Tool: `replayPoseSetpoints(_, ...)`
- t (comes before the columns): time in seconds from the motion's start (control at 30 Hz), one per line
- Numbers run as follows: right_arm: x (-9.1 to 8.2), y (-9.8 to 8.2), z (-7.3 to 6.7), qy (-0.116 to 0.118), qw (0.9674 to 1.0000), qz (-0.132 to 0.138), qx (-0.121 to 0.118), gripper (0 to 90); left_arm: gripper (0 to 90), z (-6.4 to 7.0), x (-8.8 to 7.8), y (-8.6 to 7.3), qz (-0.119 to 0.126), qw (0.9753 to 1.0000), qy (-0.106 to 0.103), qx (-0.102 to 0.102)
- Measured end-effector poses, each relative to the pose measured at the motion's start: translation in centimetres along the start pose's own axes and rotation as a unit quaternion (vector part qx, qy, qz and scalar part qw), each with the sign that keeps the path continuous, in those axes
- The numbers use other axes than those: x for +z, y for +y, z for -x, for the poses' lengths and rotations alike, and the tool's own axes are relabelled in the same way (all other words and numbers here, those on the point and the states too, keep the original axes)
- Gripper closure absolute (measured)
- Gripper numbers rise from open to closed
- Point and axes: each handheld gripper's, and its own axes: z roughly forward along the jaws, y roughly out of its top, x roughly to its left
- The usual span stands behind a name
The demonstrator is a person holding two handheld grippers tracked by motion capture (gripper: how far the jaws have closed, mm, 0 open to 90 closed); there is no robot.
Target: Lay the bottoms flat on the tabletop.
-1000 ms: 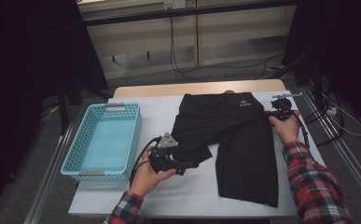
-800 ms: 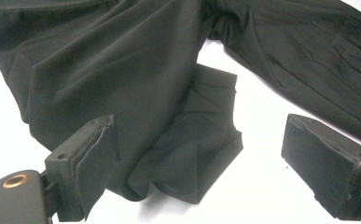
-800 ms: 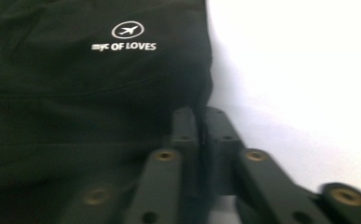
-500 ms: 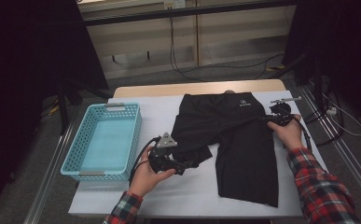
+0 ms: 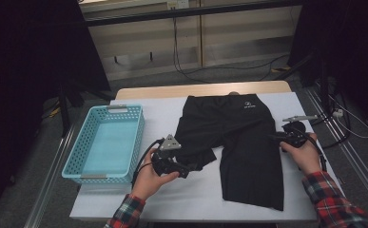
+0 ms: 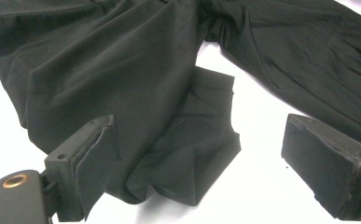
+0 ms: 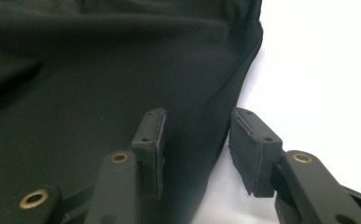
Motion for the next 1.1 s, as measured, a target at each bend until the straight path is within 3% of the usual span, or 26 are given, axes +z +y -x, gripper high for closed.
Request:
replayPoseSetpoints(0.17, -1.2, -1.2, -0.8, -0.006, 0.9999, -0.002, -0.011, 53.6, 10.0, -0.2, -0.1, -0.1, 0.0, 1.0, 0.003, 0.0)
replayPoseSetpoints(0.67, -4.4, -4.8, -2.8, 0.02, 0.9996, -0.002, -0.018, 56.1, 5.0, -1.0, -0.7, -0.5, 0.012, 0.9999, -0.005, -0.006)
replayPoseSetpoints(0.73, -4.9, -5.1, -3.1, 0.02, 0.9994, -0.01, -0.026, 62.3, 4.9, -1.0, -0.7, -0.4, 0.012, 0.9999, -0.005, -0.006)
replayPoseSetpoints(0.83, -5.4, -5.6, -3.3, 0.038, 0.9989, -0.014, -0.024, 68.7, 4.9, -0.9, -0.7, -0.4, 0.014, 0.9999, -0.007, -0.001)
replayPoseSetpoints(1.1, -6.2, -6.4, -4.0, 0.036, 0.9985, -0.021, -0.035, 87.1, 5.0, -0.7, -0.6, -0.3, 0.009, 0.9999, -0.003, 0.004)
